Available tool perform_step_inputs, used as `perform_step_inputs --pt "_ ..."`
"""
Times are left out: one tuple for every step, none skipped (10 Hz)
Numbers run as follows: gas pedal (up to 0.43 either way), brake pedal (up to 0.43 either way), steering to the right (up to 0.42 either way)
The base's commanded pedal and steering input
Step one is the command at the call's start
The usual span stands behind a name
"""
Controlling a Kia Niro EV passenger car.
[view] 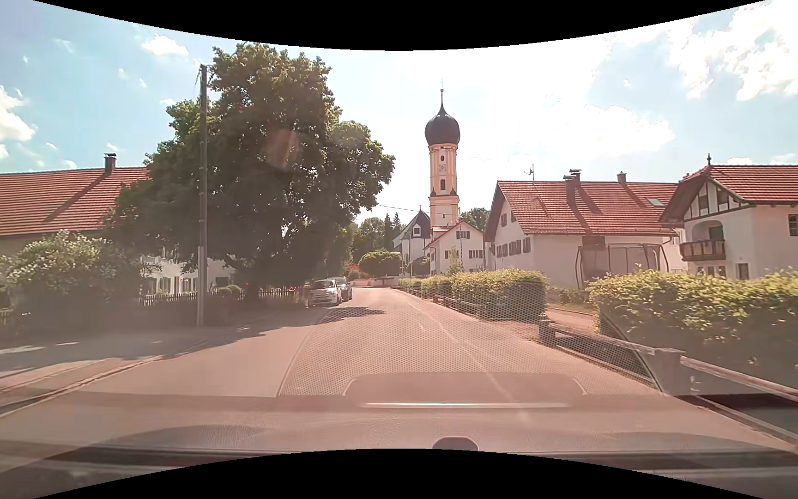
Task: Follow the waypoints while adhering to traffic rules and regulations
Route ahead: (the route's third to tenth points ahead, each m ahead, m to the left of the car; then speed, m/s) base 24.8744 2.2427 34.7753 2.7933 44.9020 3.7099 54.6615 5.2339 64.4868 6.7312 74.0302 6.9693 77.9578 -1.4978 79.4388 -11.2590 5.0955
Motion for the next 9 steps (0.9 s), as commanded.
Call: perform_step_inputs --pt "0.177 0.0 -0.003" --pt "0.177 0.0 -0.004" --pt "0.177 0.0 -0.005" --pt "0.177 0.0 -0.008" --pt "0.177 0.0 -0.01" --pt "0.157 0.0 -0.012" --pt "0.157 0.0 -0.013" --pt "0.15 0.0 -0.014" --pt "0.15 0.0 -0.015"
